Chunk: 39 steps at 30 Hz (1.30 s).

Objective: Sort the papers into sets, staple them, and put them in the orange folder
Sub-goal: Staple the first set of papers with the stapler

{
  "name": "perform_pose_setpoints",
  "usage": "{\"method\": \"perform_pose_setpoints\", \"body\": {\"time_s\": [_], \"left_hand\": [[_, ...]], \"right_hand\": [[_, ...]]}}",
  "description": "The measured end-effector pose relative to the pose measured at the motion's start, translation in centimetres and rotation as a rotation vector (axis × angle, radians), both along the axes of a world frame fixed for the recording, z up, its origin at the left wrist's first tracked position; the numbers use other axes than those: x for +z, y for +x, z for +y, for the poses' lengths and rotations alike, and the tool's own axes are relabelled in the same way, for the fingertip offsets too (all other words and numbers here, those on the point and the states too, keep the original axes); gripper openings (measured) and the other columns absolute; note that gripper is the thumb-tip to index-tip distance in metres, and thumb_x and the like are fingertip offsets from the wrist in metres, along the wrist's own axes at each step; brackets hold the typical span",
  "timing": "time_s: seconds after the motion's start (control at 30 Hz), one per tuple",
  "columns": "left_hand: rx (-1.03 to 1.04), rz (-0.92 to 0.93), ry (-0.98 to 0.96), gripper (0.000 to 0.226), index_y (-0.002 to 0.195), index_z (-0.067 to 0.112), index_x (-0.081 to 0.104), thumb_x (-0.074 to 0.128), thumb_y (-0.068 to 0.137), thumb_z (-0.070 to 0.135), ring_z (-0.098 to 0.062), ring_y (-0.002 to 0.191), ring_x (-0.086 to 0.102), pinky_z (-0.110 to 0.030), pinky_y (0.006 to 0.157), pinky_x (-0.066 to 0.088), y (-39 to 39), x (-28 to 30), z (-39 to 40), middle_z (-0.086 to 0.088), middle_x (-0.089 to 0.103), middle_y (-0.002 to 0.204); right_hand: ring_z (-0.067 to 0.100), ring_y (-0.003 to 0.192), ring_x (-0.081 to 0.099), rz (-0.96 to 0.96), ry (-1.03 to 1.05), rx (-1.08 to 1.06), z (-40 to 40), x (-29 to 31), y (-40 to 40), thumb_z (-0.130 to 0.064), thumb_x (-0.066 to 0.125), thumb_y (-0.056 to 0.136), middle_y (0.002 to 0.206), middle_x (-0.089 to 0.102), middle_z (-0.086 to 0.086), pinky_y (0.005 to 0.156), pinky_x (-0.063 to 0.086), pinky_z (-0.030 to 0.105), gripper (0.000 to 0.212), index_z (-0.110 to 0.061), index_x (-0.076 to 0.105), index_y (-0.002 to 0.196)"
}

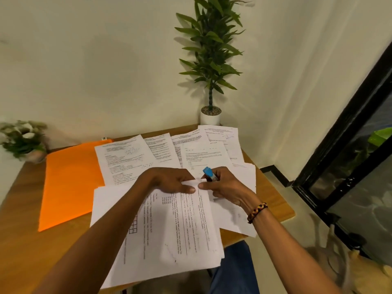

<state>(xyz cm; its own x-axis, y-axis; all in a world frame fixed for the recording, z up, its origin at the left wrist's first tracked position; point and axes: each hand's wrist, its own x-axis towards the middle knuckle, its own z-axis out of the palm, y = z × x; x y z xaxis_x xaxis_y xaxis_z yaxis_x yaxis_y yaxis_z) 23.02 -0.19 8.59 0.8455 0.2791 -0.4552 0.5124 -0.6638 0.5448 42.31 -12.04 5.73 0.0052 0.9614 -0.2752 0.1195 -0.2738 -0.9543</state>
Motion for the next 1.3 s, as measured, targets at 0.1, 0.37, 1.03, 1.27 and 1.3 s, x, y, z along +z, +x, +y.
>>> {"method": "perform_pose_setpoints", "body": {"time_s": [0.1, 0.37, 1.03, 1.27, 1.3], "left_hand": [[0.024, 0.052, -0.009, 0.011, 0.100, 0.043, 0.063, 0.053, 0.100, 0.048, -0.007, 0.091, 0.068, -0.027, 0.086, 0.051, -2.3, -0.2, 0.7, 0.019, 0.072, 0.101], [0.209, 0.024, 0.194, 0.025, 0.109, 0.028, 0.058, 0.046, 0.103, 0.049, -0.013, 0.095, 0.052, -0.028, 0.083, 0.037, -6.9, -2.4, 1.5, 0.006, 0.058, 0.104], [0.294, -0.161, 0.555, 0.018, 0.108, 0.025, 0.073, 0.058, 0.101, 0.030, -0.010, 0.084, 0.060, -0.023, 0.073, 0.043, -10.8, -2.3, 0.1, 0.007, 0.075, 0.105], [0.177, -0.162, 0.646, 0.018, 0.112, 0.020, 0.074, 0.063, 0.099, 0.027, -0.007, 0.076, 0.053, -0.026, 0.078, 0.045, -10.1, -2.1, -1.2, 0.004, 0.076, 0.101], [0.165, -0.171, 0.658, 0.018, 0.111, 0.020, 0.074, 0.063, 0.099, 0.026, -0.007, 0.075, 0.052, -0.026, 0.079, 0.045, -10.0, -2.0, -1.3, 0.004, 0.076, 0.100]], "right_hand": [[0.013, 0.050, 0.033, 0.026, -0.003, 0.008, 1.5, -1.3, -2.0, -0.005, 0.081, 0.083, 0.064, 0.045, 0.006, 0.047, 0.029, 0.026, 0.015, -0.005, 0.068, 0.091], [0.011, 0.045, 0.030, 0.080, 0.022, -0.023, 4.5, -3.6, -7.1, -0.001, 0.082, 0.081, 0.055, 0.043, -0.001, 0.045, 0.023, 0.026, 0.039, 0.018, 0.062, 0.108], [0.015, 0.086, 0.060, -0.601, 0.161, 0.407, 5.5, -2.2, -8.6, -0.054, 0.081, 0.077, 0.101, 0.065, 0.002, 0.077, 0.052, 0.035, 0.048, -0.028, 0.050, 0.103], [0.012, 0.076, 0.057, -0.675, 0.264, 0.504, 4.9, -1.5, -9.1, -0.046, 0.088, 0.073, 0.093, 0.066, 0.001, 0.069, 0.047, 0.030, 0.045, -0.021, 0.063, 0.100], [0.016, 0.079, 0.060, -0.680, 0.261, 0.511, 4.9, -1.4, -9.1, -0.044, 0.088, 0.073, 0.095, 0.067, 0.003, 0.070, 0.048, 0.032, 0.046, -0.018, 0.064, 0.102]]}}
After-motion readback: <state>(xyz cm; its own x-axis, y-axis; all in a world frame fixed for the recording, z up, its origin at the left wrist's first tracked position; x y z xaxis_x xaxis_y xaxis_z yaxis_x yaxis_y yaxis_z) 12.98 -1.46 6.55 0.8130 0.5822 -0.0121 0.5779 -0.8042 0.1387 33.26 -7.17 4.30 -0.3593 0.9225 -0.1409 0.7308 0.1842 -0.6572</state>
